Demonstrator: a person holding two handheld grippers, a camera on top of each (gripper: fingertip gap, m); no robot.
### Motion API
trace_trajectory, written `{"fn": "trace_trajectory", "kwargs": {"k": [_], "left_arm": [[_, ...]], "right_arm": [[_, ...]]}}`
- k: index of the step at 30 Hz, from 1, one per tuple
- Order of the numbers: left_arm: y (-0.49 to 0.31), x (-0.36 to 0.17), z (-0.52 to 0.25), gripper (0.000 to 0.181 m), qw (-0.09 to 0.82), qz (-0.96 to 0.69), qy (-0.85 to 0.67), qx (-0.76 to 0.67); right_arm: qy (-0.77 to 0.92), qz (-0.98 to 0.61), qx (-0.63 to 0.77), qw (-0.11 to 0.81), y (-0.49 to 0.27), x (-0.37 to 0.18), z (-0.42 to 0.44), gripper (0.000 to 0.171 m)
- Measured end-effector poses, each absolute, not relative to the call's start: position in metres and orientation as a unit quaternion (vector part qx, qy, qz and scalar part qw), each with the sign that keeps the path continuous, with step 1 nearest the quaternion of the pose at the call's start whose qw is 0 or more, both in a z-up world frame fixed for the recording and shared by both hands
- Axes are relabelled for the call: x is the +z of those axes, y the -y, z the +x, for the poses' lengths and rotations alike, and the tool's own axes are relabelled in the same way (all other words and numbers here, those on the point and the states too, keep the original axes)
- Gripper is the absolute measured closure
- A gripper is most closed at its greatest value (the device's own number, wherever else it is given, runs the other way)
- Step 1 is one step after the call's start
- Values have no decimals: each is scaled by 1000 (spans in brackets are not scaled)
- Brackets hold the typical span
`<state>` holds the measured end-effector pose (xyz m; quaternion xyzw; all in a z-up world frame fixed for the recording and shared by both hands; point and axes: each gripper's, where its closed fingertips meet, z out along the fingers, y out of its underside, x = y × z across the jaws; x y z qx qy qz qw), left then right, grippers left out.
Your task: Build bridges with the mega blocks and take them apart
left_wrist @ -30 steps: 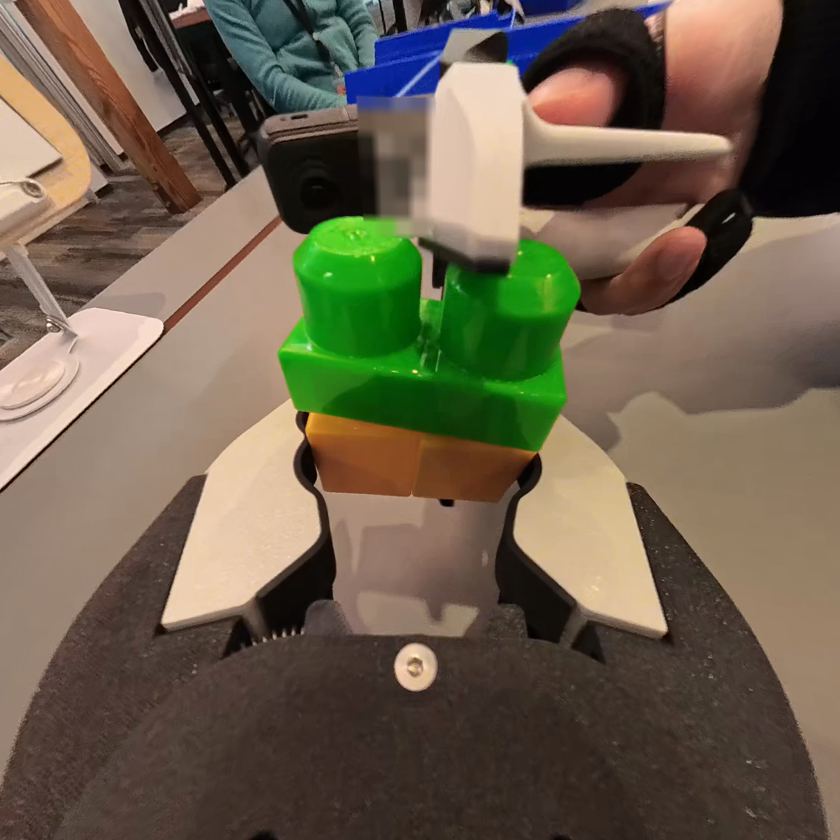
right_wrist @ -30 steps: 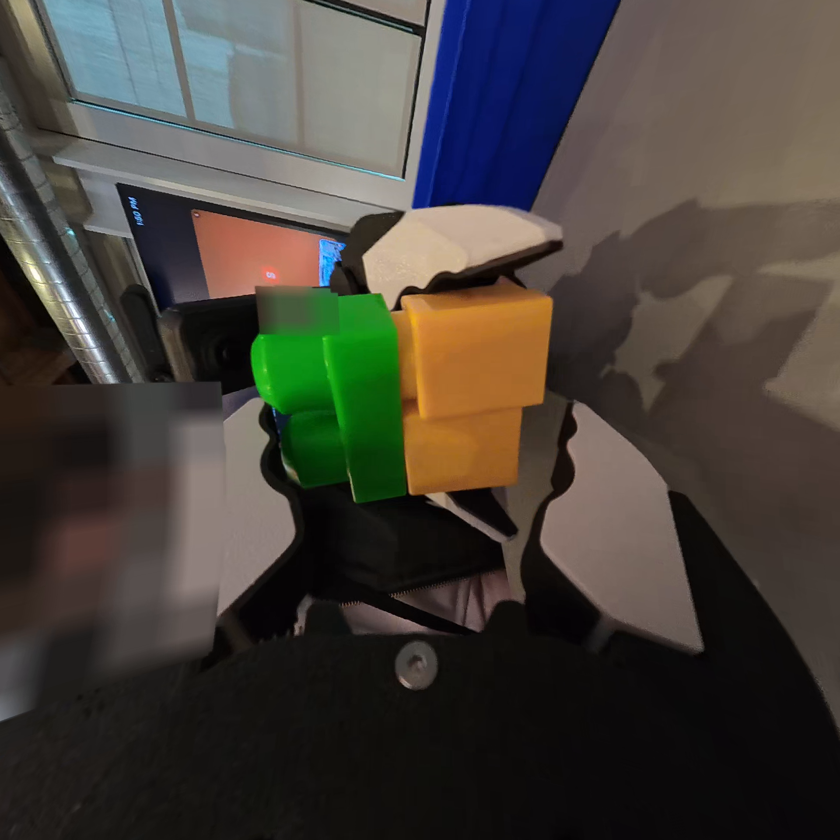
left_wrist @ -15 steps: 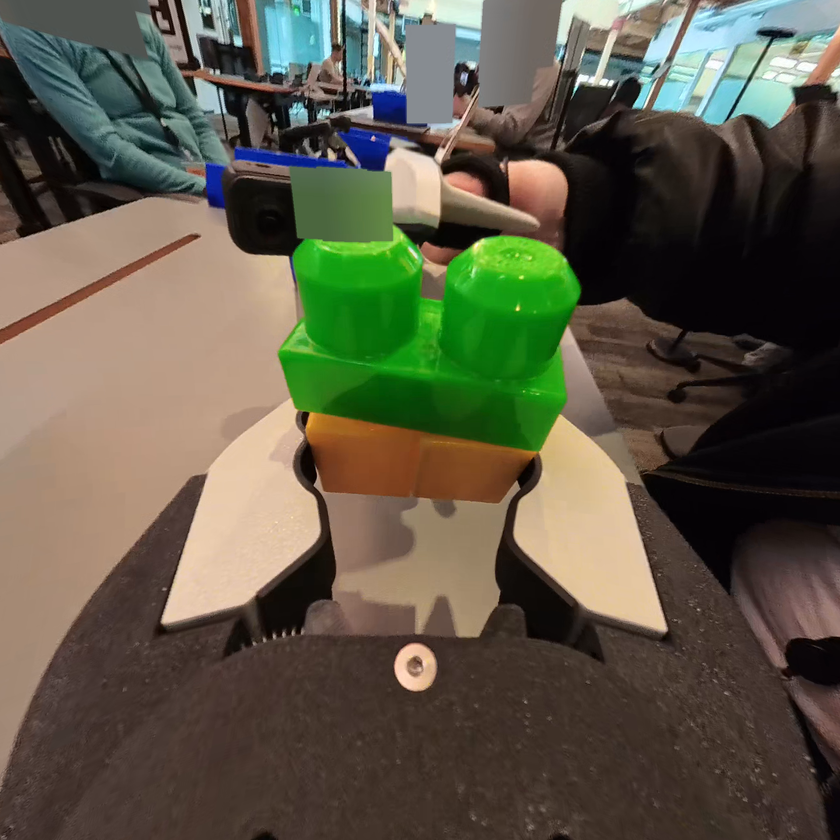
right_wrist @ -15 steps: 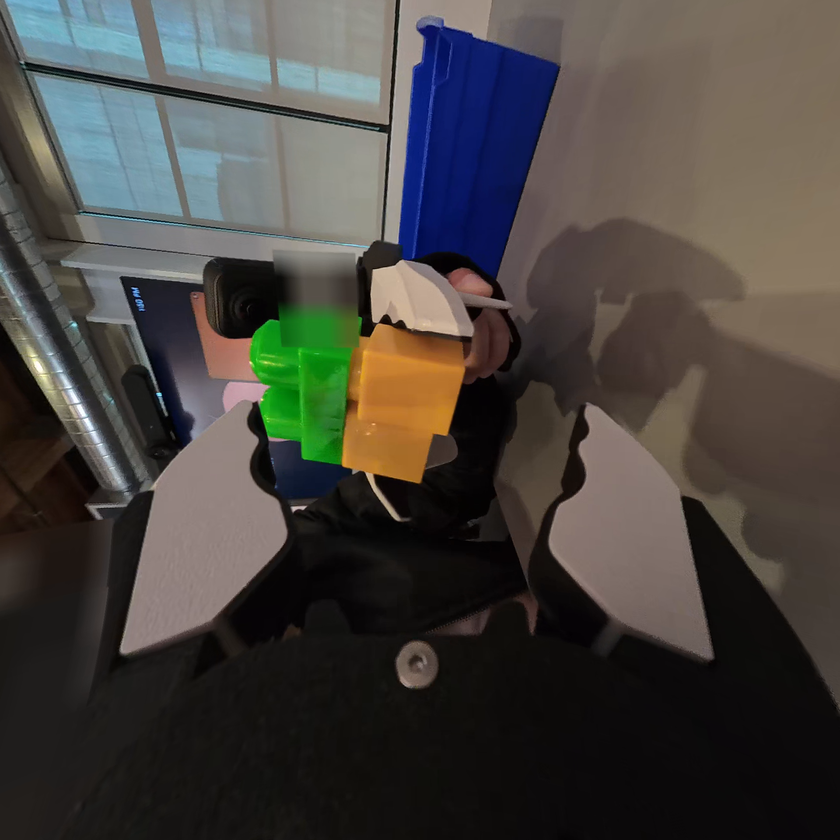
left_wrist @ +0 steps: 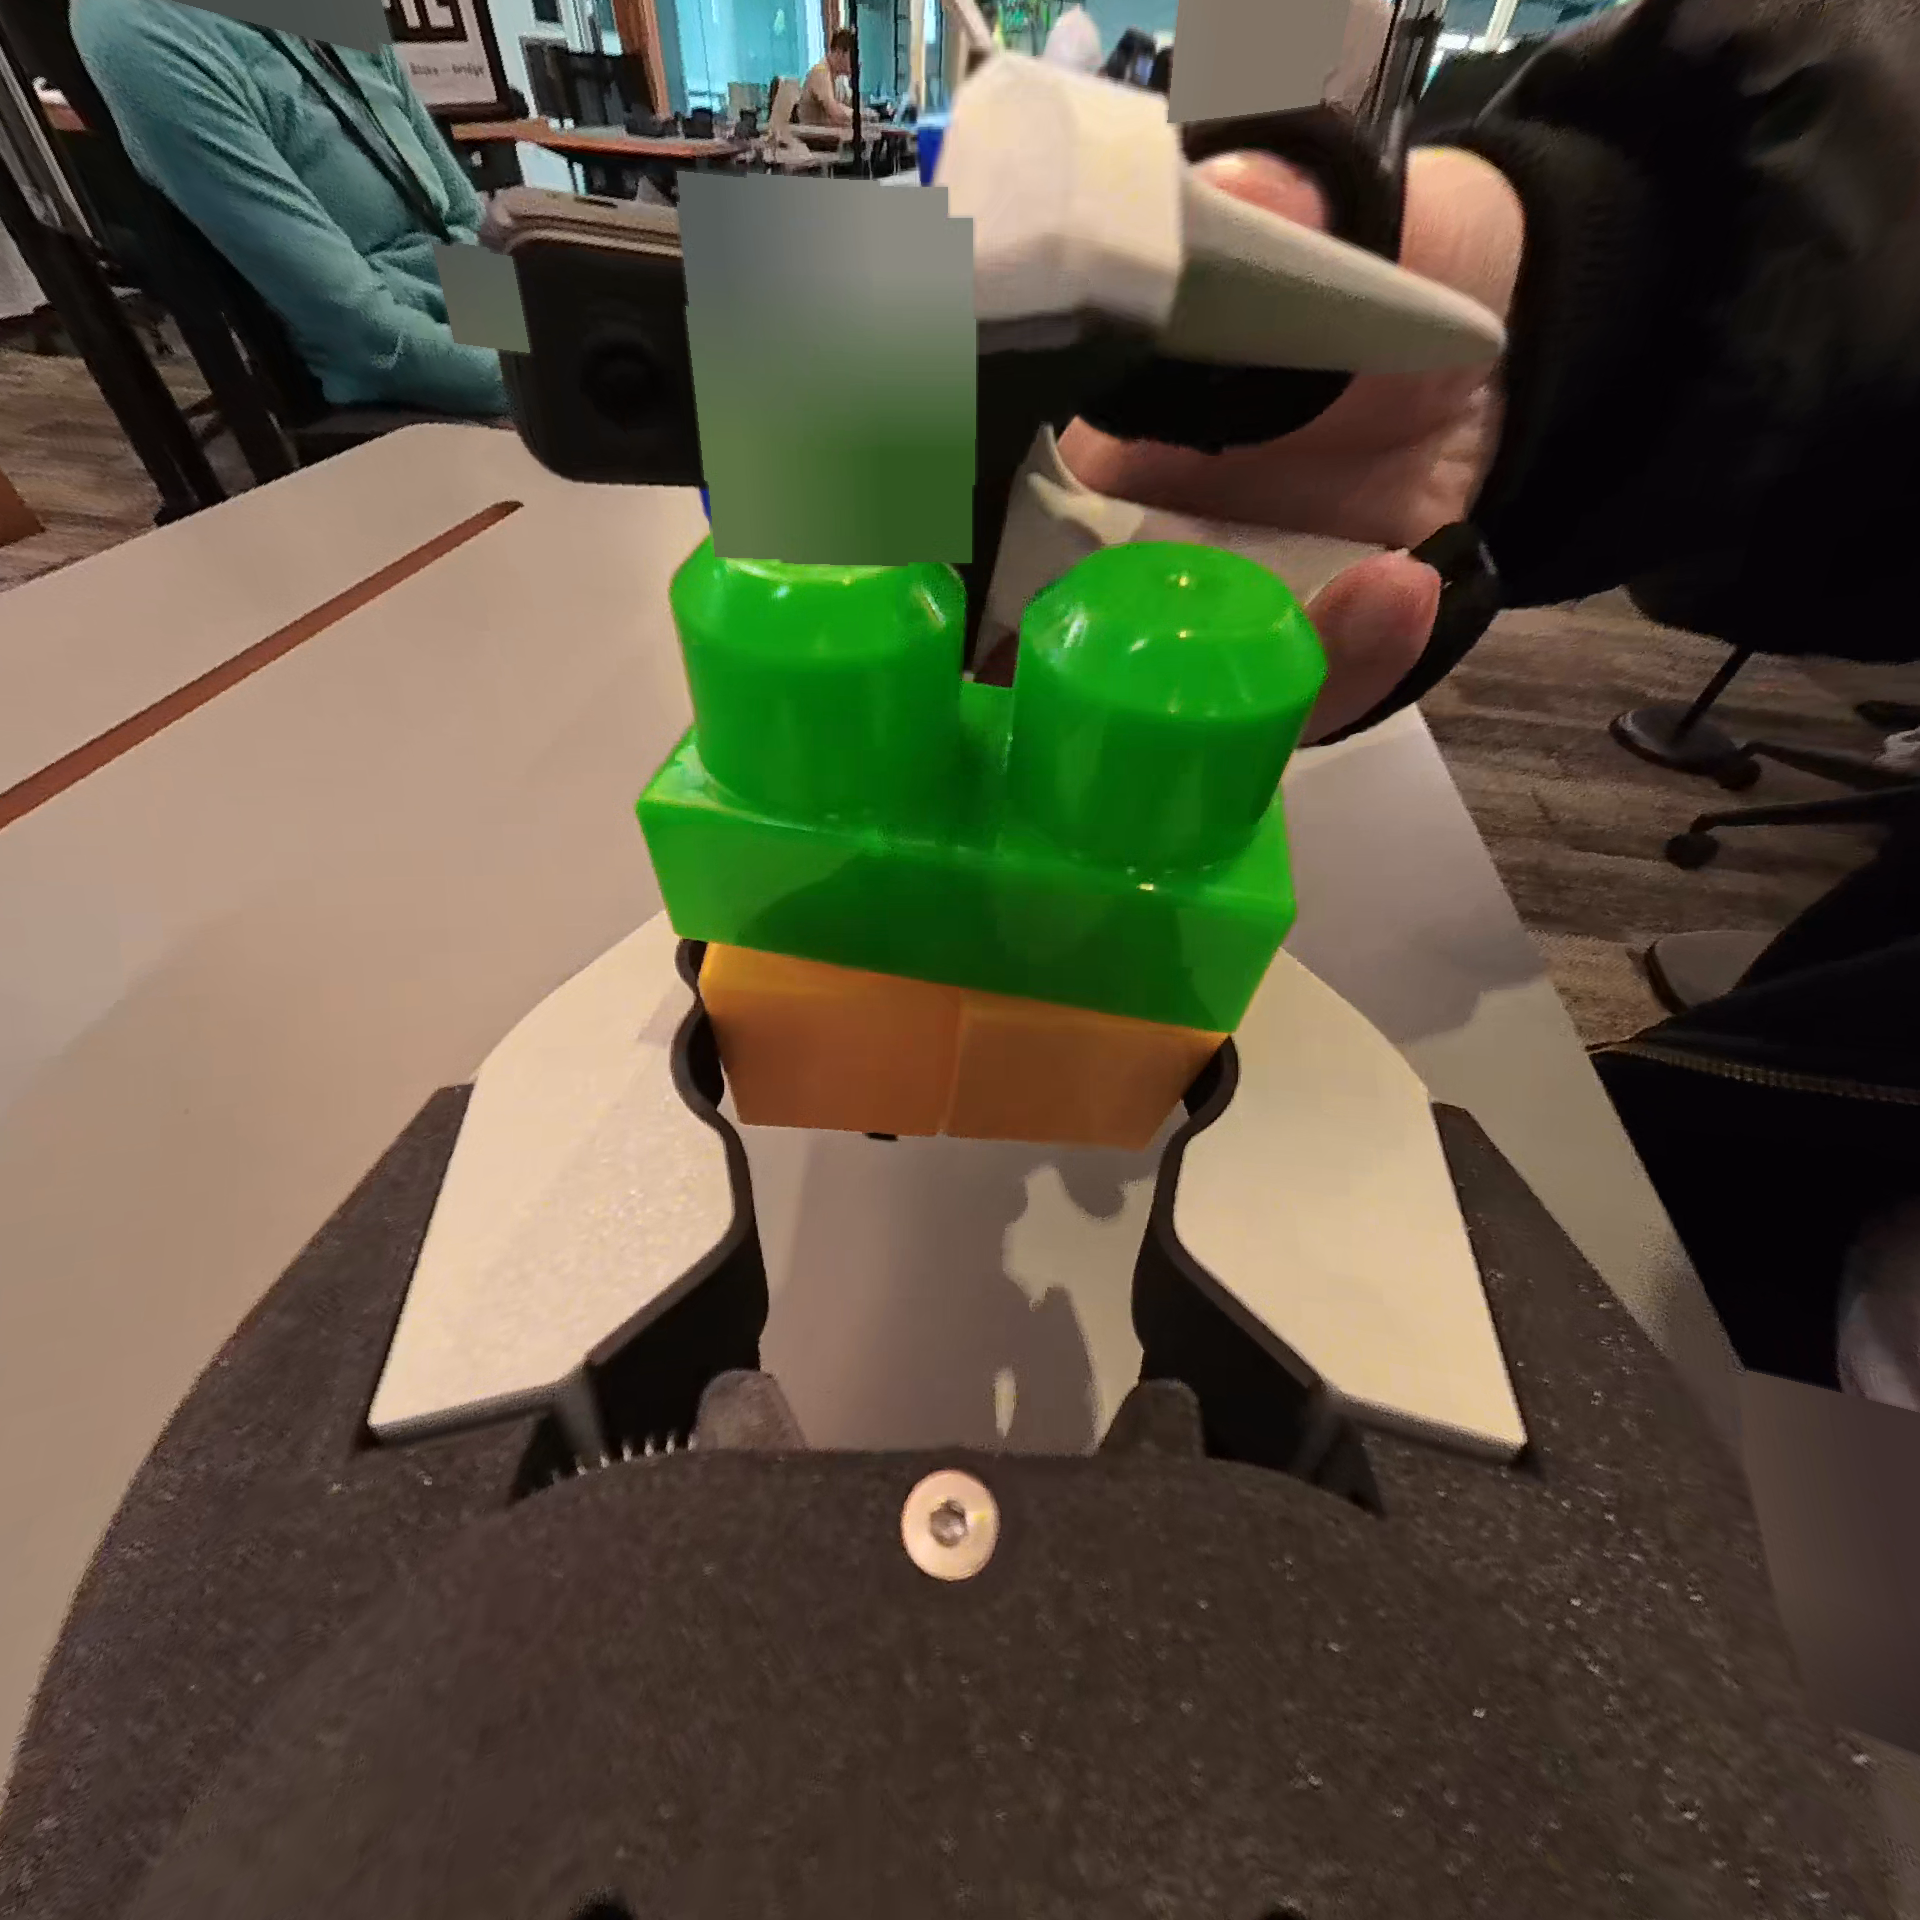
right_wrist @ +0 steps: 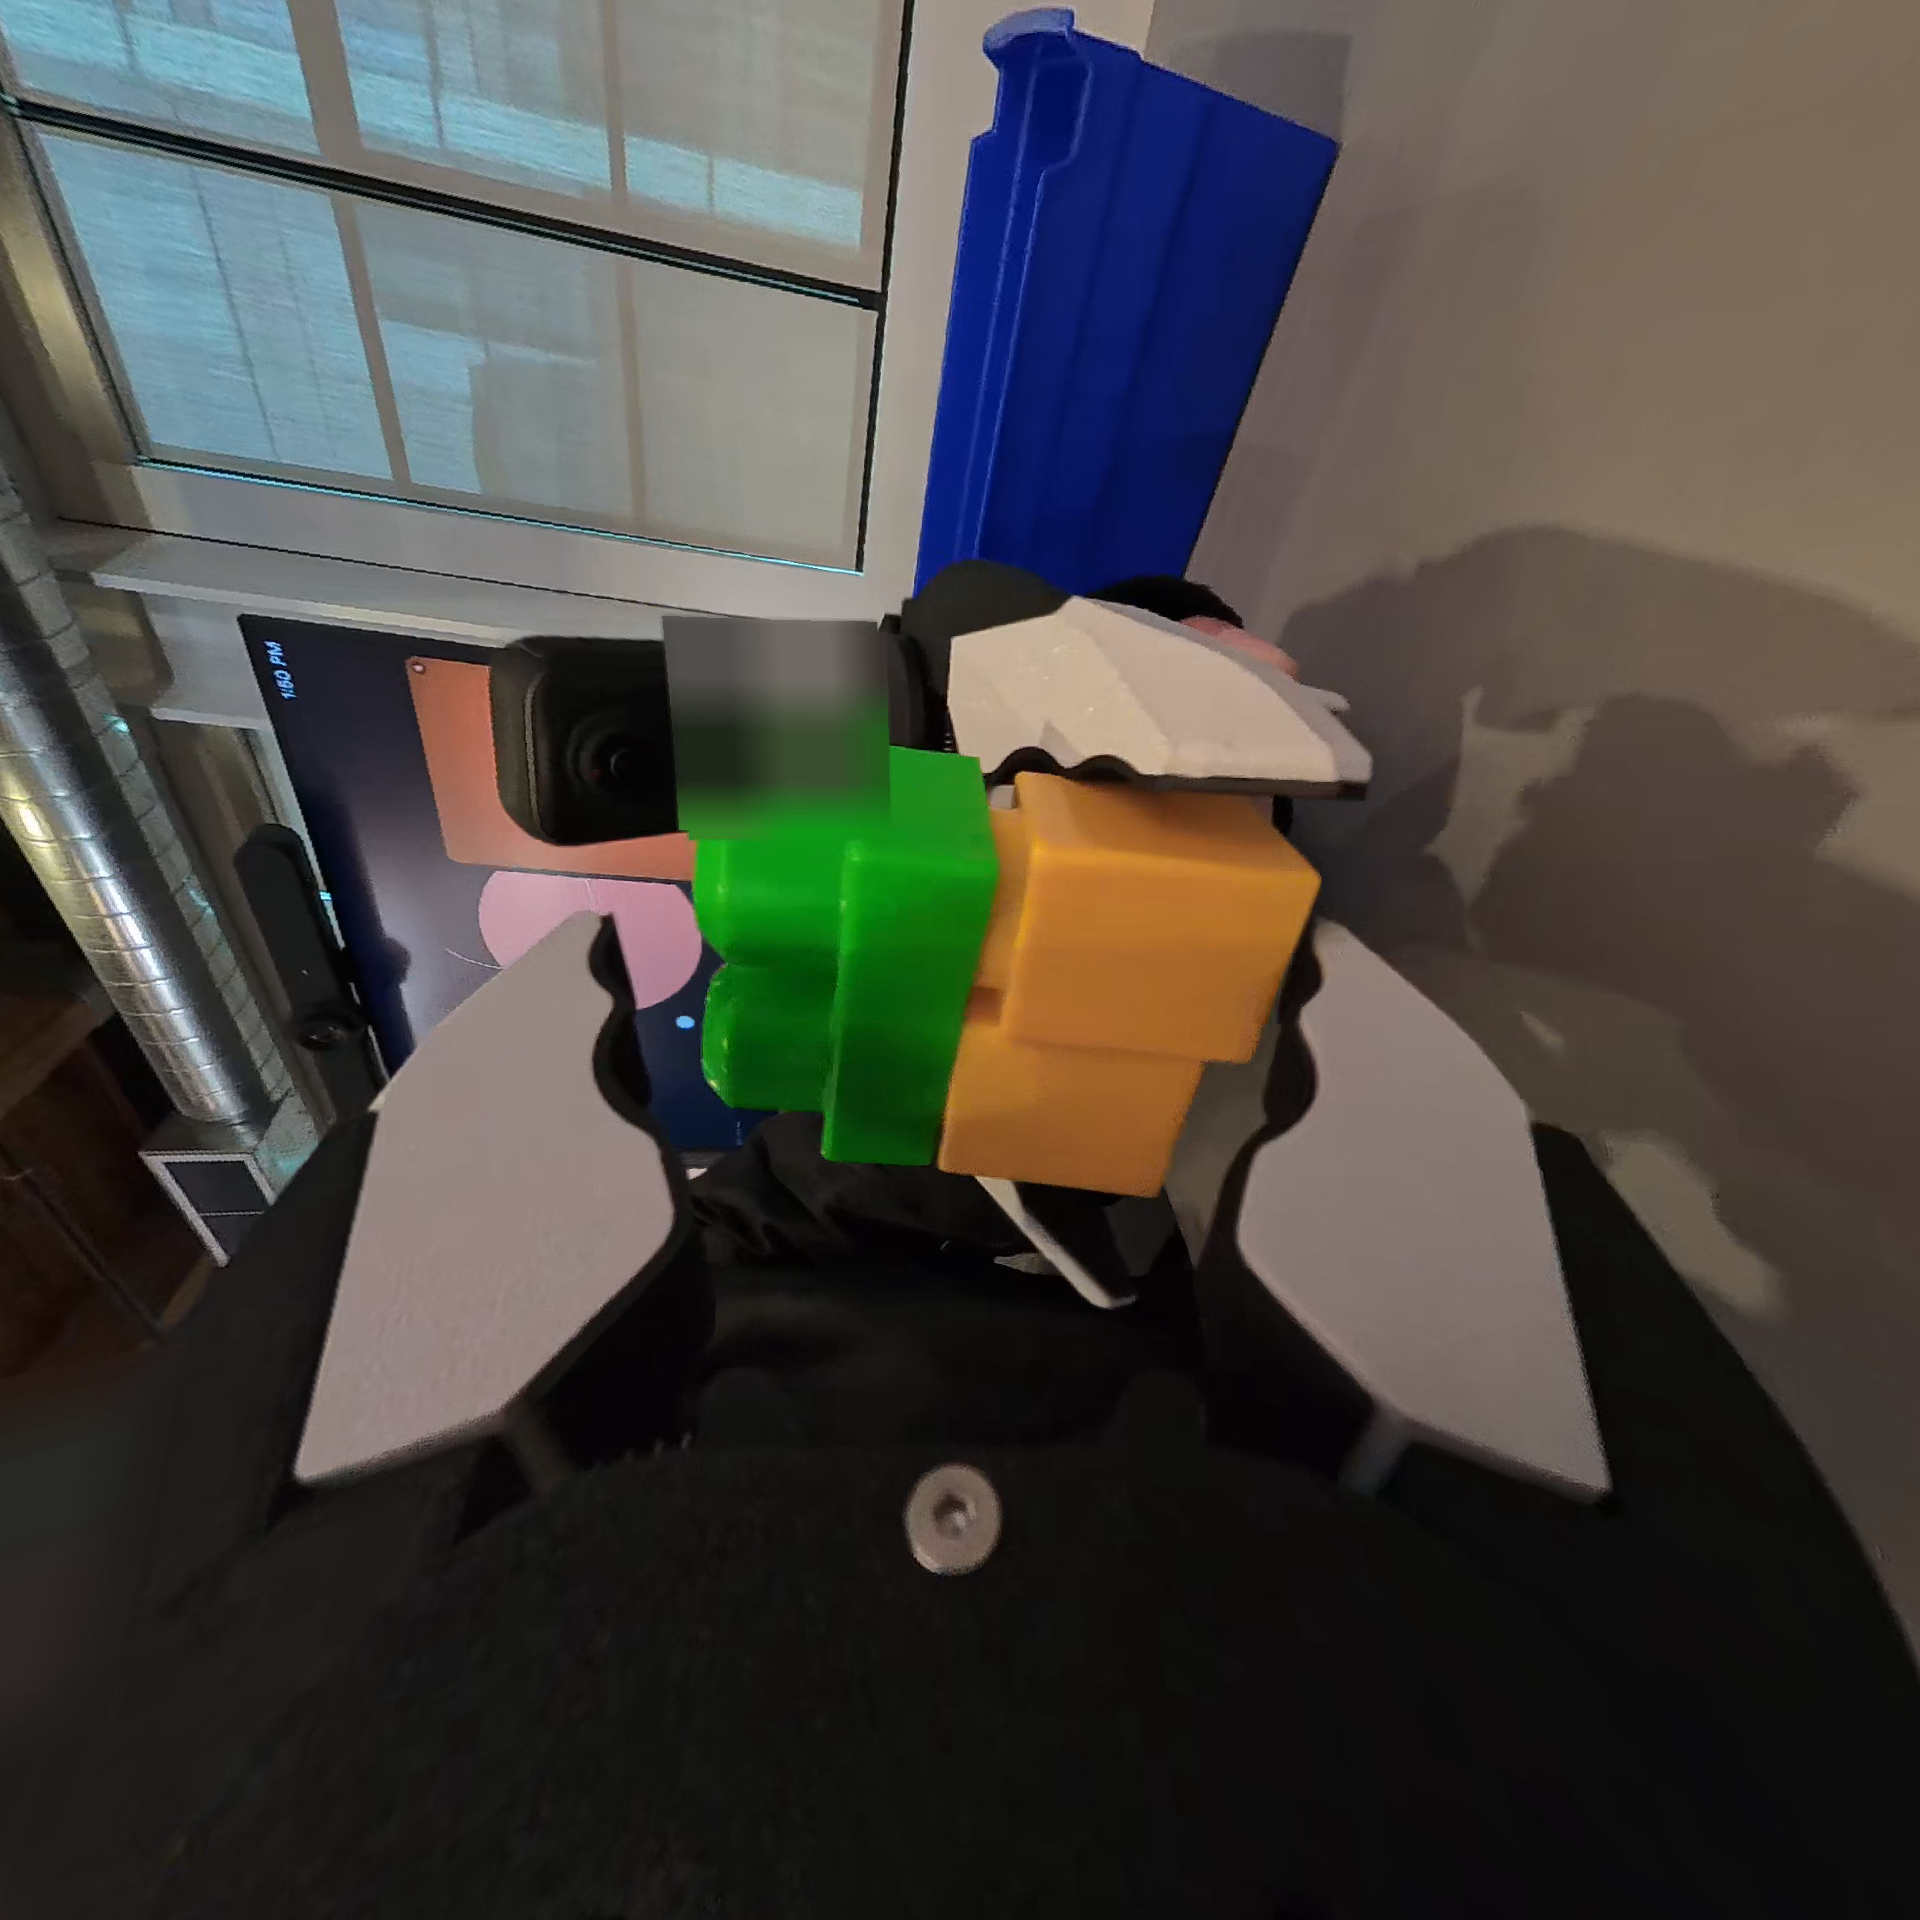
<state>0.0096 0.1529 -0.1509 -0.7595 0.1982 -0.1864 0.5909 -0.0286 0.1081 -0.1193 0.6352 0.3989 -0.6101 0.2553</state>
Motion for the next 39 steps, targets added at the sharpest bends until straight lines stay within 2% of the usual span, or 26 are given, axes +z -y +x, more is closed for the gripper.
{"fn": "trace_trajectory", "kwargs": {"k": [7, 14, 39], "left_arm": [[-154, -157, 8, 92, 575, -775, -204, -164], [-157, -171, 10, 92, 546, -800, -216, -122], [-160, -197, 18, 93, 483, -839, -234, -88]], "right_arm": [[-384, 644, -603, 272, -112, -128, -32, 71], [-383, 647, -601, 270, -112, -136, -33, 66], [-381, 632, -613, 282, -117, -157, -21, 73]]}}
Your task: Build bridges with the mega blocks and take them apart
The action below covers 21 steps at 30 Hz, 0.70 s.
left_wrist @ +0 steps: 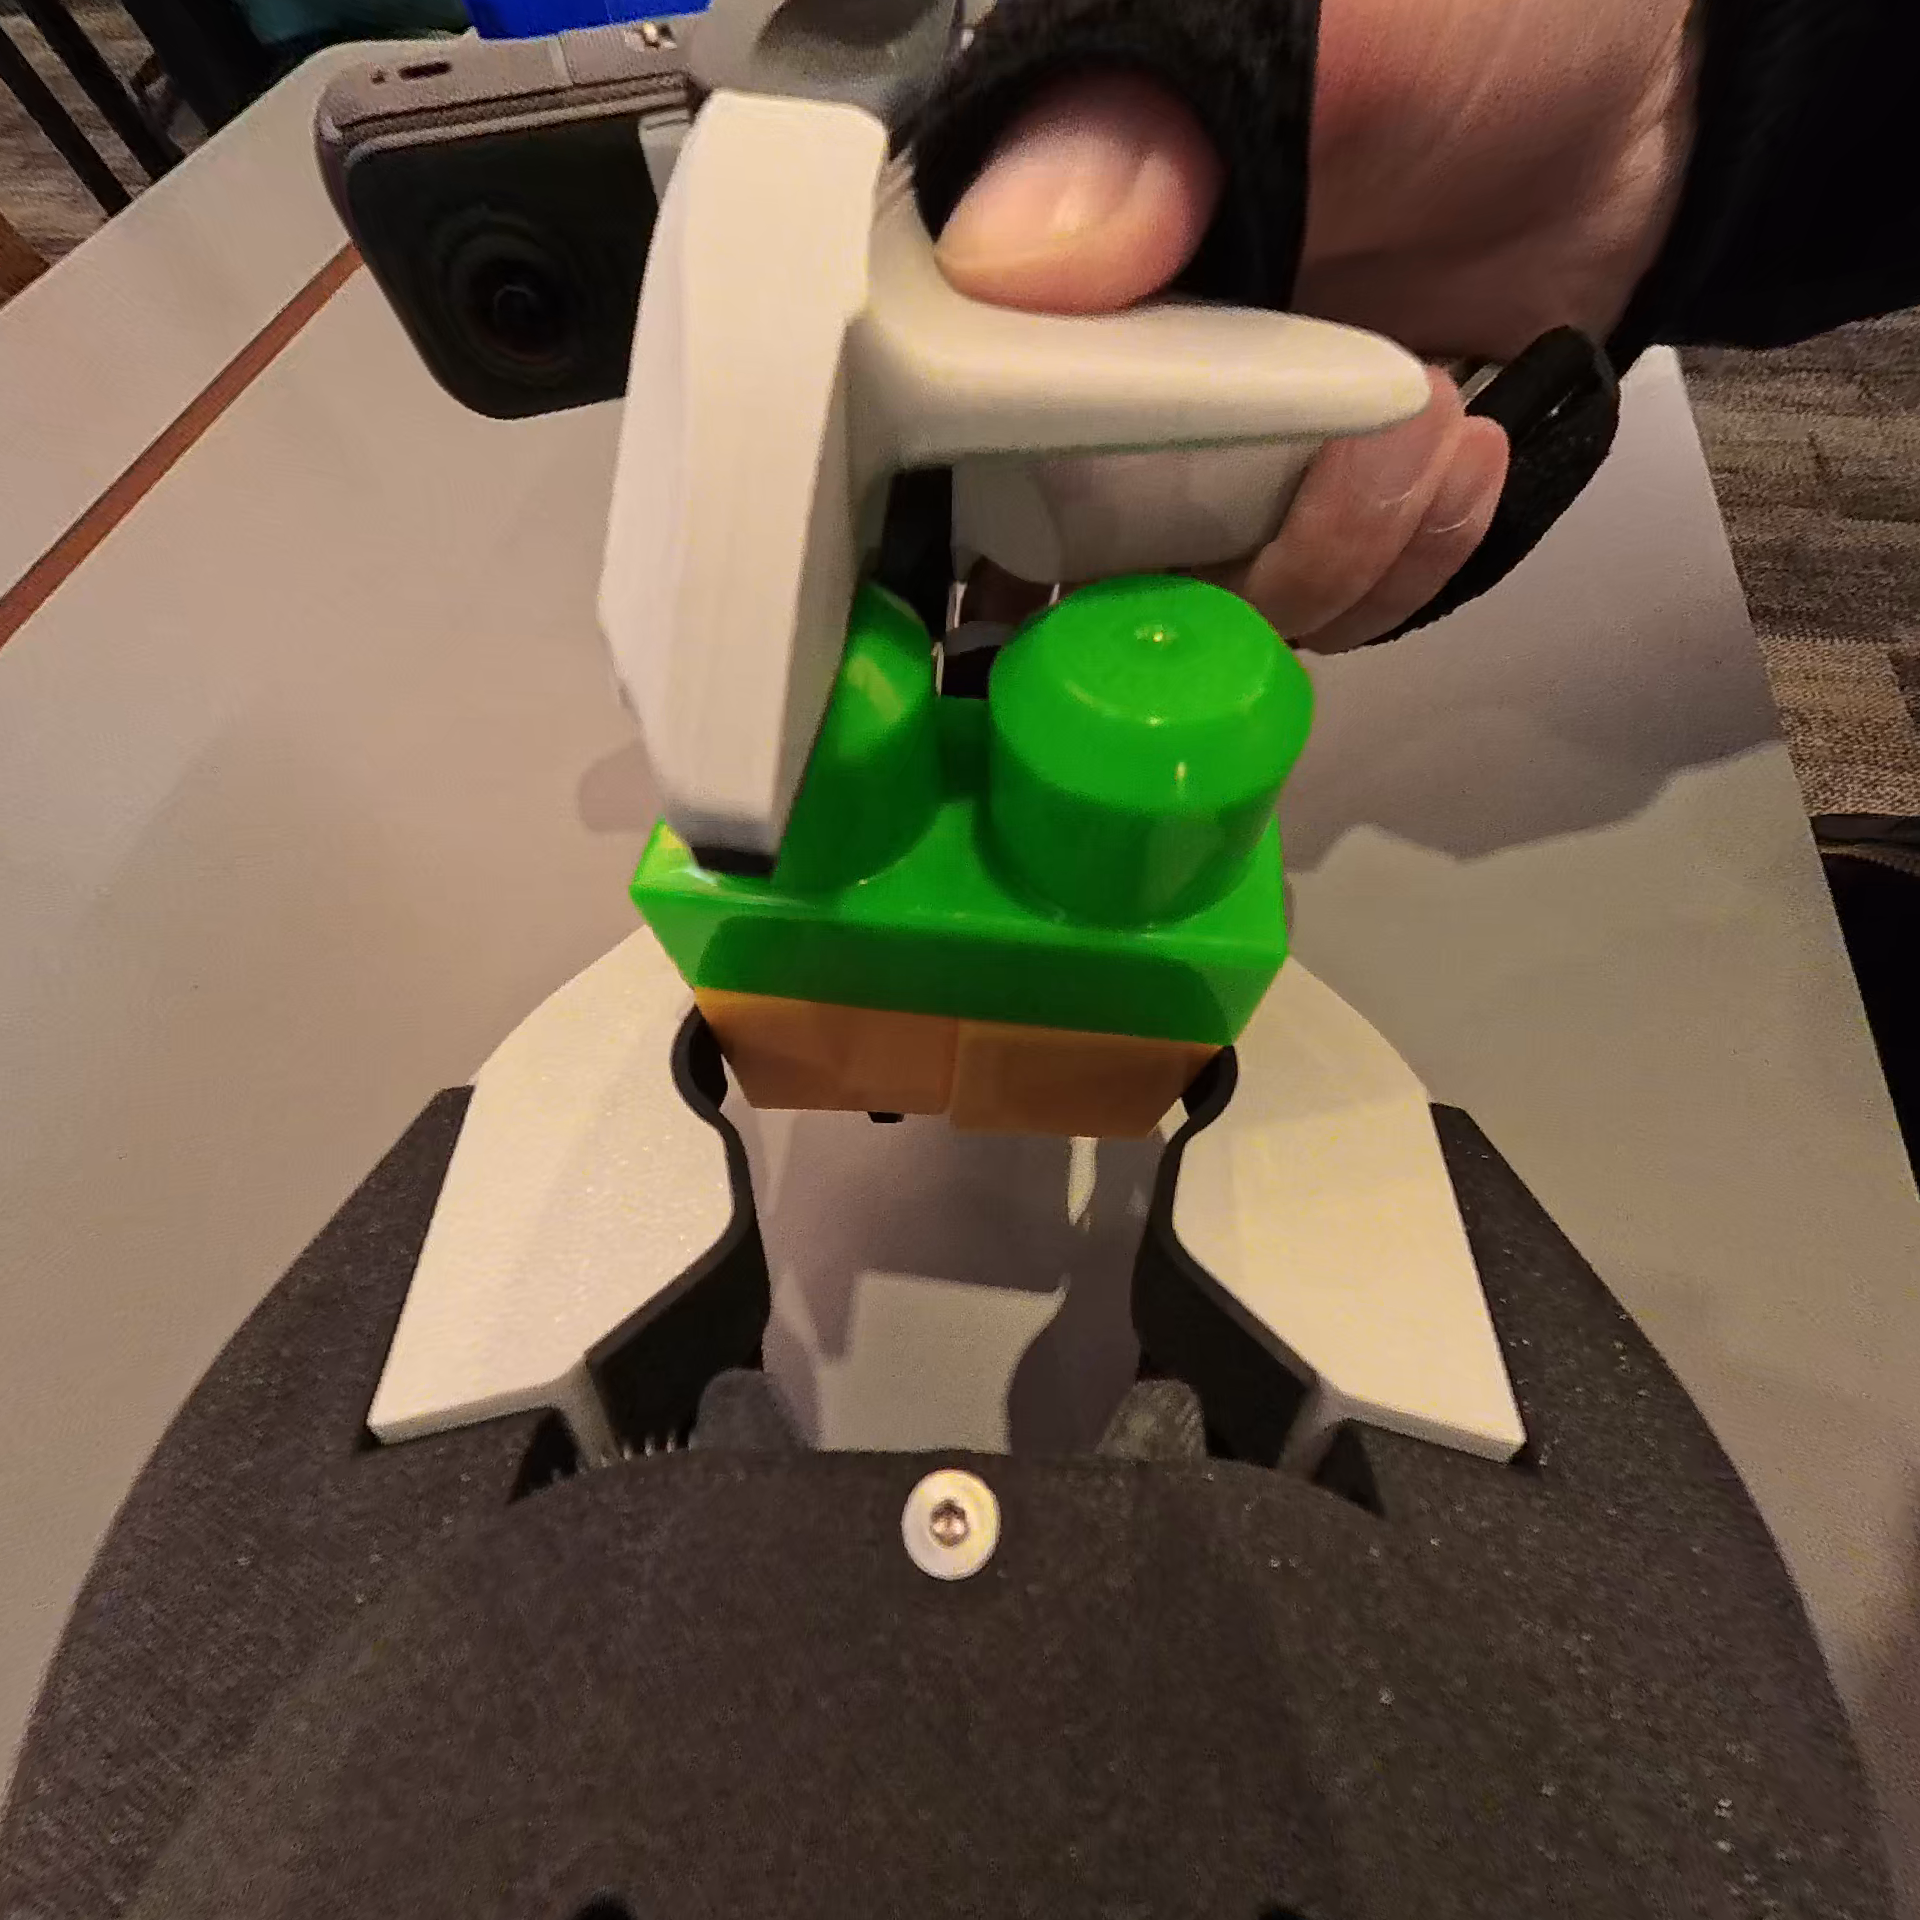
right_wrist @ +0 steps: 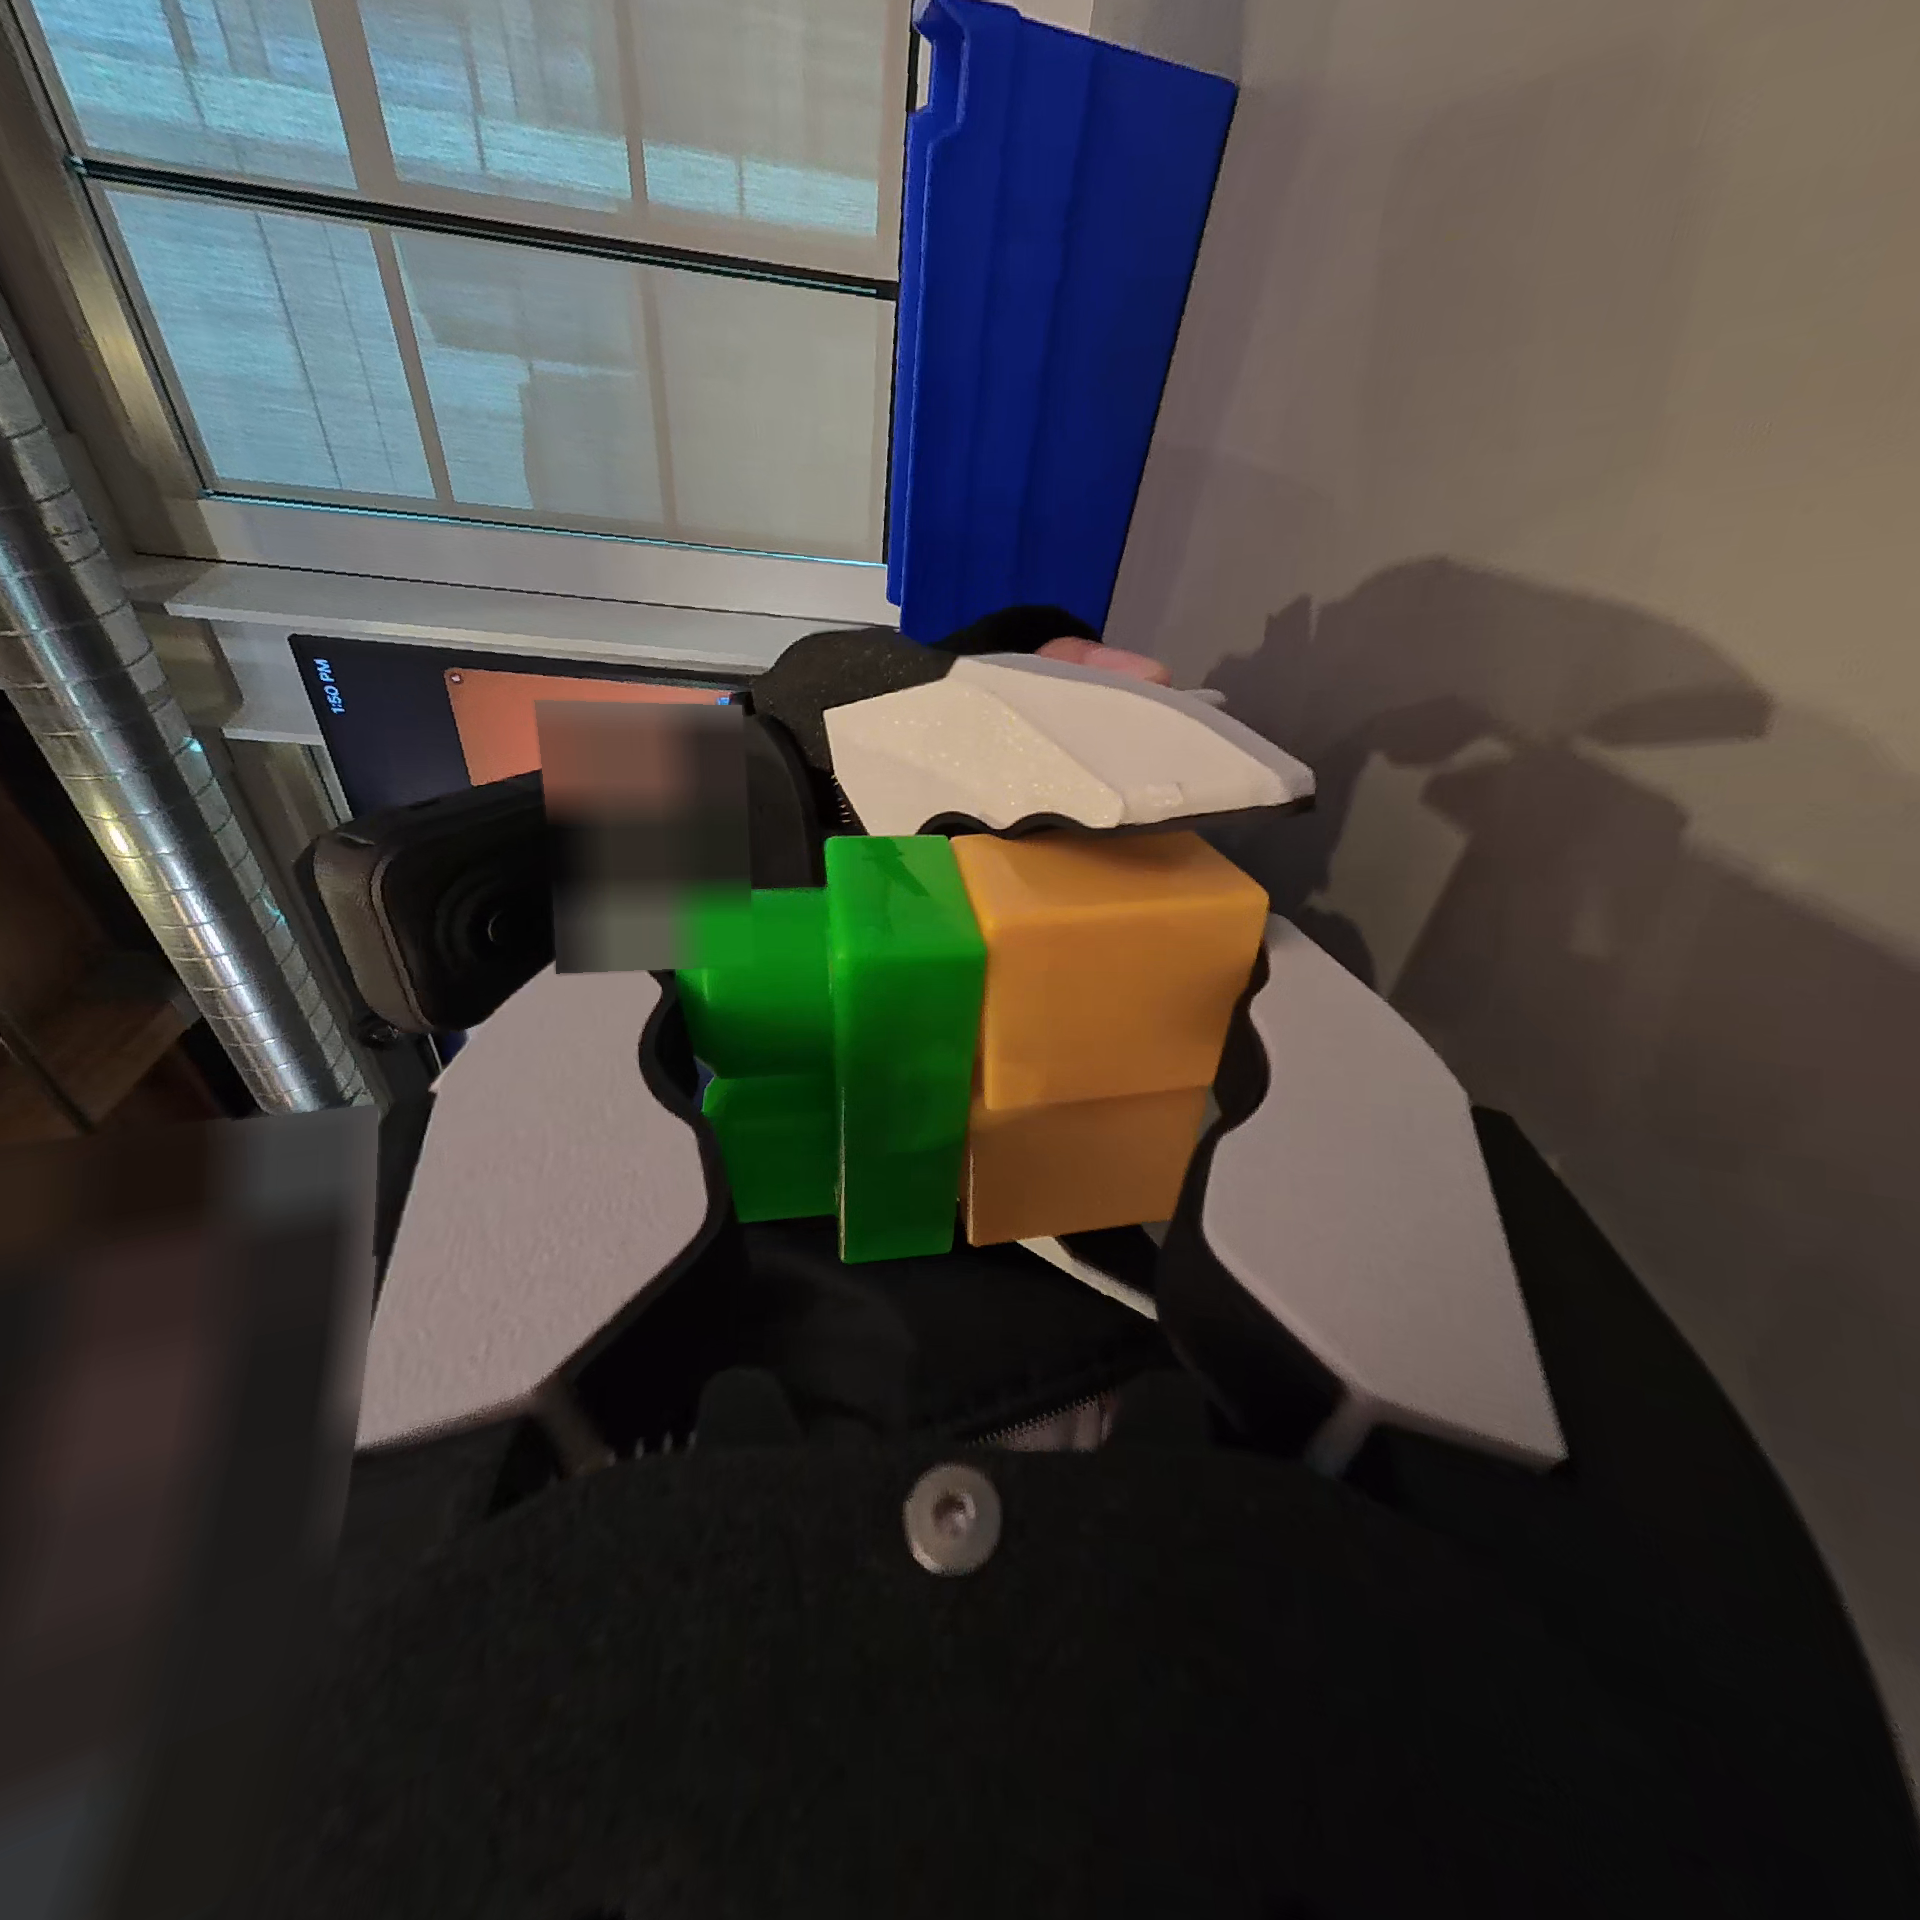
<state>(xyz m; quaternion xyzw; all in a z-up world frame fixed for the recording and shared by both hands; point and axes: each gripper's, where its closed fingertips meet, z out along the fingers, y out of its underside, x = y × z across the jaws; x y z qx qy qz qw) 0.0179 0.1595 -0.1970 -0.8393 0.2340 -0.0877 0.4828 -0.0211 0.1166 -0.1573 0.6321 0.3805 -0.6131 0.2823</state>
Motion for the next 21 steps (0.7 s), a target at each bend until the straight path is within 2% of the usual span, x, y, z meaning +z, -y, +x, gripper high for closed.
{"fn": "trace_trajectory", "kwargs": {"k": [6, 11, 14, 21], "left_arm": [[-165, -194, 8, 93, 495, -839, -220, -61], [-168, -189, -1, 93, 509, -837, -196, -47], [-169, -179, -10, 93, 530, -829, -175, -37], [-169, -183, -13, 93, 518, -837, -177, -9]], "right_arm": [[-377, 627, -628, 265, -121, -155, -29, 71], [-437, 610, -608, 258, -102, -153, -24, 57], [-424, 599, -610, 299, -92, -150, -16, 49], [-428, 595, -605, 313, -85, -151, -15, 52]]}}
